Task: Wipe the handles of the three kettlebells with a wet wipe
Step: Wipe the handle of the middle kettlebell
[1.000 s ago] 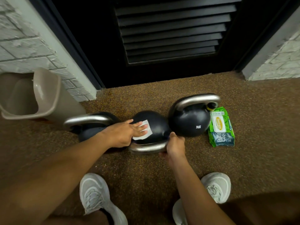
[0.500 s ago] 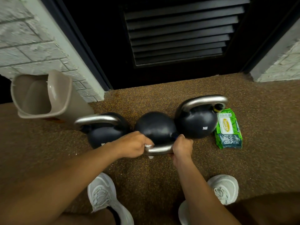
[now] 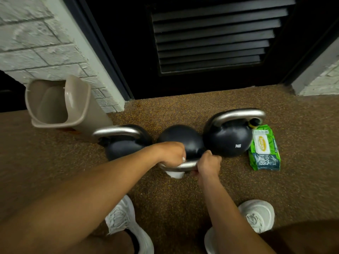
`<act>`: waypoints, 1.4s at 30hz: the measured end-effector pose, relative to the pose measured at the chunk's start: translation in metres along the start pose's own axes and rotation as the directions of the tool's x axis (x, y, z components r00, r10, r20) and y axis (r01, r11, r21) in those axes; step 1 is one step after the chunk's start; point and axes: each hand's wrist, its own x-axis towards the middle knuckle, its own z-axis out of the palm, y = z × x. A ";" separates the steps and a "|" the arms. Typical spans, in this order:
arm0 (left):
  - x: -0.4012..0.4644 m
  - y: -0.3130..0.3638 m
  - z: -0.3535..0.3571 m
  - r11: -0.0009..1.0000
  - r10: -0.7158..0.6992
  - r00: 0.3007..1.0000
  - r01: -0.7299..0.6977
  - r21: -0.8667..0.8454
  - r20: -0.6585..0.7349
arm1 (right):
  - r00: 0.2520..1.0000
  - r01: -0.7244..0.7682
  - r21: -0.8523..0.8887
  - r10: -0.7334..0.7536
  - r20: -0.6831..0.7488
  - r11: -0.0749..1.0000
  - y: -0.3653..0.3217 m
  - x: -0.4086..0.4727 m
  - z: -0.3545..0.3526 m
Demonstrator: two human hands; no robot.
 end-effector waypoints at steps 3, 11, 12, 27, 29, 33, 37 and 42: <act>0.000 0.008 -0.002 0.993 -0.012 0.994 -0.002 -0.120 -0.112 | 1.000 -0.029 0.047 0.029 0.013 0.998 -0.008 0.001 -0.001; -0.025 -0.049 0.017 0.943 -0.111 0.942 -0.001 -0.334 -0.316 | 0.996 -0.073 0.059 0.070 0.051 0.996 -0.020 0.001 0.000; -0.025 -0.058 0.018 0.950 -0.116 0.940 0.011 -0.312 -0.320 | 0.996 -0.074 0.056 0.071 0.057 0.996 -0.022 -0.001 0.000; -0.021 -0.002 0.090 0.744 -0.494 0.484 -0.195 -0.639 -0.722 | 0.986 -0.100 -0.081 0.110 0.129 0.992 -0.057 0.017 0.016; -0.016 -0.004 0.078 0.800 -0.447 0.475 -0.167 -0.576 -0.758 | 0.983 -0.094 -0.123 0.111 0.144 0.988 -0.066 0.016 0.020; -0.002 0.010 0.037 0.929 -0.205 0.588 -0.135 -0.345 -0.782 | 0.987 -0.008 -0.077 0.021 0.160 0.997 -0.083 0.019 0.040; 0.022 0.016 0.003 0.985 -0.060 0.654 -0.085 -0.152 -0.754 | 0.972 0.014 0.008 -0.015 0.232 1.000 -0.113 0.013 0.052; 0.023 -0.028 -0.018 0.999 -0.005 0.683 -0.031 -0.037 -0.731 | 0.960 -0.075 -0.074 0.092 0.264 0.994 -0.120 0.033 0.066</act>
